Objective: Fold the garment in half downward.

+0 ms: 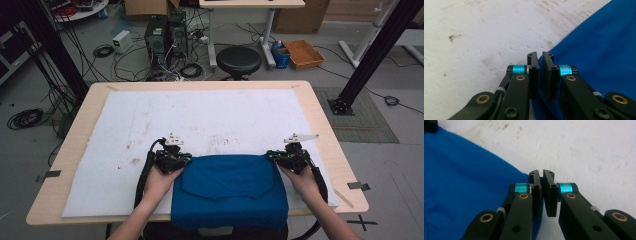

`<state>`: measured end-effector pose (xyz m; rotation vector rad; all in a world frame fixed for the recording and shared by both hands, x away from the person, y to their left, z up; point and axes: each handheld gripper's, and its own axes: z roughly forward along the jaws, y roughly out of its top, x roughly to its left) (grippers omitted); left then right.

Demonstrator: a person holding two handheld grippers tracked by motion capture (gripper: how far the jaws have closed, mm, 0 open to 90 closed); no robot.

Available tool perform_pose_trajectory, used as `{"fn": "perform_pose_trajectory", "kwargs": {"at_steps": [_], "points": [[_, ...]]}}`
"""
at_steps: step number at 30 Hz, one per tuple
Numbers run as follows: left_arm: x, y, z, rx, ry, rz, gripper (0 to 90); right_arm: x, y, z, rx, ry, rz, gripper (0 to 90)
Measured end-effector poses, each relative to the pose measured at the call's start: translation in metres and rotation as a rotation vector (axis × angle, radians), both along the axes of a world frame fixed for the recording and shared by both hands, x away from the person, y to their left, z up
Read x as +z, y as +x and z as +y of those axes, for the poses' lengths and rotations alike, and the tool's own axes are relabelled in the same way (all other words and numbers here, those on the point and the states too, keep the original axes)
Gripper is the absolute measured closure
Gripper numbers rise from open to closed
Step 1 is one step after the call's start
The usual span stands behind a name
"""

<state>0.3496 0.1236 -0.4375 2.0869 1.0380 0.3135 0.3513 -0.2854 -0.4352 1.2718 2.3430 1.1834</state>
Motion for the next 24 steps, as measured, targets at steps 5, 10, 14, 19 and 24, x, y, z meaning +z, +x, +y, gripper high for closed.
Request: {"fn": "perform_pose_trajectory", "kwargs": {"at_steps": [5, 10, 14, 19, 24], "points": [[0.013, 0.02, 0.001, 0.006, 0.034, -0.066, 84.6, 0.012, 0.021, 0.004, -0.014, 0.0, -0.039, 86.4], [0.023, 0.053, 0.005, 0.012, 0.031, -0.092, 84.5, 0.023, 0.052, 0.011, -0.023, -0.017, -0.06, 86.4], [0.024, 0.079, 0.007, 0.018, 0.033, -0.082, 84.5, 0.026, 0.077, 0.012, -0.029, -0.026, -0.072, 86.4], [0.021, 0.1, 0.002, 0.017, 0.073, -0.088, 84.4, 0.022, 0.096, 0.016, -0.033, -0.063, -0.075, 86.4], [0.016, 0.101, 0.002, 0.076, 0.084, -0.067, 70.4, 0.019, 0.103, 0.017, -0.04, -0.084, -0.09, 82.1]]}}
